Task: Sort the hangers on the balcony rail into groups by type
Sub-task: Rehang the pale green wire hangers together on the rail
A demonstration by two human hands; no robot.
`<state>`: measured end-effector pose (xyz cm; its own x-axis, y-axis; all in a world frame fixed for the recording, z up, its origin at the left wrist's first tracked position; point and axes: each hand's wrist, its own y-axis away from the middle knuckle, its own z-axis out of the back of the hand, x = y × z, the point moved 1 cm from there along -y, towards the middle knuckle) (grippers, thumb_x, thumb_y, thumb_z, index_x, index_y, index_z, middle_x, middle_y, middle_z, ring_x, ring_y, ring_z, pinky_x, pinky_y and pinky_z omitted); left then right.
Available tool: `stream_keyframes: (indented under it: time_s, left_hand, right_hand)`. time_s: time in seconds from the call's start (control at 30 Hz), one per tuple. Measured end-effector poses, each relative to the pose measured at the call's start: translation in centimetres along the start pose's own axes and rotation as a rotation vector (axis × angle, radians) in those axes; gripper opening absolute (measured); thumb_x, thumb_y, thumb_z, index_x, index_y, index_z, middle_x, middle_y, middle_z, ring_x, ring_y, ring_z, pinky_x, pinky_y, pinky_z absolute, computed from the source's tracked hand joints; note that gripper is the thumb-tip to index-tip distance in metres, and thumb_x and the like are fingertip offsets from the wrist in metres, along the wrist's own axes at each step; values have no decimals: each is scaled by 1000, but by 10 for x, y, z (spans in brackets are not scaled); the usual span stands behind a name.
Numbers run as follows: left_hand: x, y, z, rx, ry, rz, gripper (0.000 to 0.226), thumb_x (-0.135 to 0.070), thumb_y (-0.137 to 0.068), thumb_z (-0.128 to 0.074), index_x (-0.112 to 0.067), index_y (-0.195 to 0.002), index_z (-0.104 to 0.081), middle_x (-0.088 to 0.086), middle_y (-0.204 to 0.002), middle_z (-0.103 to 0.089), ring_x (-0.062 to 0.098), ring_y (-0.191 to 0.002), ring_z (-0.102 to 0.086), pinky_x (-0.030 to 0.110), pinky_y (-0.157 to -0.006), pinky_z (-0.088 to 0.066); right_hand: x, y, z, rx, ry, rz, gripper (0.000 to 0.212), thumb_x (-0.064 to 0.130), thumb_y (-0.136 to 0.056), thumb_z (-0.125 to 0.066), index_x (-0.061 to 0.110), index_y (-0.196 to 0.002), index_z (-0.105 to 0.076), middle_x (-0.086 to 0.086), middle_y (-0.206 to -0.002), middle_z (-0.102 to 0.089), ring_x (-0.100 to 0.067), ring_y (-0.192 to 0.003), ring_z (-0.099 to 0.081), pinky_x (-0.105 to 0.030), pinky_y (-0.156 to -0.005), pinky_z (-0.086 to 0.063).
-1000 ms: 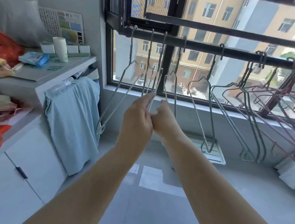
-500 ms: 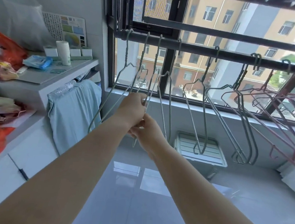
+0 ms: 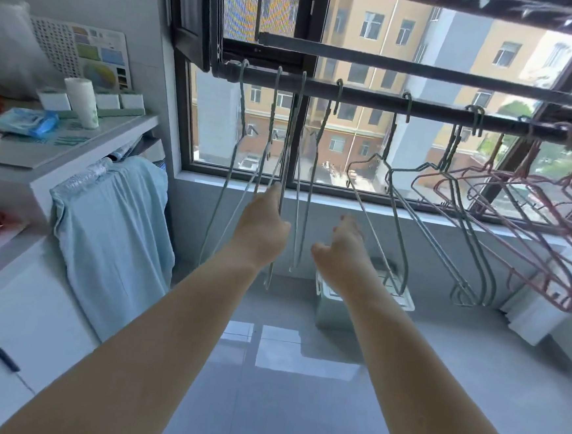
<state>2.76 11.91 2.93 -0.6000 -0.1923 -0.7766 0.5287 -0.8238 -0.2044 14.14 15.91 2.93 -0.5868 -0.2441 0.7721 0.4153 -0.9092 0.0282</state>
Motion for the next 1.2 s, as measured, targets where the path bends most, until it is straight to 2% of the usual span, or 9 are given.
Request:
stream_keyframes:
  time_s: [0.1, 0.23, 0.4, 0.57, 0.73, 0.87, 1.0, 1.13, 1.2]
  left_hand:
    - [-2, 16, -9, -25, -70, -102, 69, -3, -86, -49, -15, -144, -15, 9, -148, -22, 23, -137, -24, 24, -109, -18]
    - [3, 28, -18, -78, -63, -198, 54, 5, -86, -41, -6, -138, -31, 11, -145, -31, 21, -137, -26, 17, -109, -12]
    - [14, 30, -23, -29, -27, -182, 56, 9, -85, -39, -3, -138, -29, 13, -144, -33, 20, -136, -28, 15, -106, -14]
    - [15, 40, -22, -151, -72, -273, 56, 11, -83, -38, -4, -137, -35, 9, -144, -37, 17, -135, -29, 5, -103, -6]
    - [-3, 46, -23, -113, 17, -374, 53, 8, -85, -41, -8, -134, -41, 5, -137, -47, 14, -127, -43, 1, -105, -17]
    - [3, 44, -30, 61, 172, -182, 52, 2, -90, -37, -9, -141, -28, 8, -144, -38, 16, -134, -36, 32, -115, -26]
    - [19, 44, -36, 143, 149, -91, 54, 2, -92, -31, -6, -143, -17, 11, -151, -25, 18, -139, -26, 31, -116, -20]
    - [44, 42, -38, 238, 127, 41, 59, 0, -92, -30, -9, -145, -7, 9, -155, -13, 18, -142, -17, 35, -117, -16]
    - [56, 41, -37, 277, 92, 113, 60, -2, -92, -32, -10, -145, -3, 10, -155, -10, 20, -143, -14, 37, -118, -15]
  right_hand:
    - [-11, -5, -10, 54, -96, -22, 54, 13, -87, -48, 6, -137, -29, -9, -106, -59, -29, -104, -60, -41, -94, -47]
    - [-15, -6, -26, 107, -197, 4, 41, 22, -90, -51, 10, -128, -44, -9, -123, -55, -22, -110, -53, -34, -96, -41]
    - [-17, -28, -34, -159, -199, 14, 49, 28, -90, -50, 5, -132, -38, -13, -126, -51, -30, -120, -45, -45, -105, -34]
    - [-14, -37, -28, -261, -364, 132, 16, 14, -94, -36, 16, -101, -51, 6, -64, -58, -17, -69, -57, -39, -79, -46]
    - [15, -61, 3, -350, -444, 173, 22, 10, -94, -33, 7, -86, -52, -4, -63, -51, -22, -58, -52, -33, -59, -51]
    - [37, -72, 15, -143, -616, 58, 19, 9, -94, -37, 9, -83, -53, -5, -75, -50, -16, -65, -52, -23, -57, -48]
    - [1, -46, -23, 64, 66, 48, 32, 25, -98, -39, 6, -116, -57, -5, -112, -62, -19, -103, -60, -16, -54, -26]
    - [-77, 3, -49, 167, -327, -248, 19, 6, -95, -34, 6, -98, -52, -2, -70, -51, -9, -59, -51, -21, -57, -42]
    - [-121, 24, -38, 268, -218, -268, 23, 4, -95, -33, 8, -92, -55, -1, -61, -49, -4, -40, -45, -13, -45, -38]
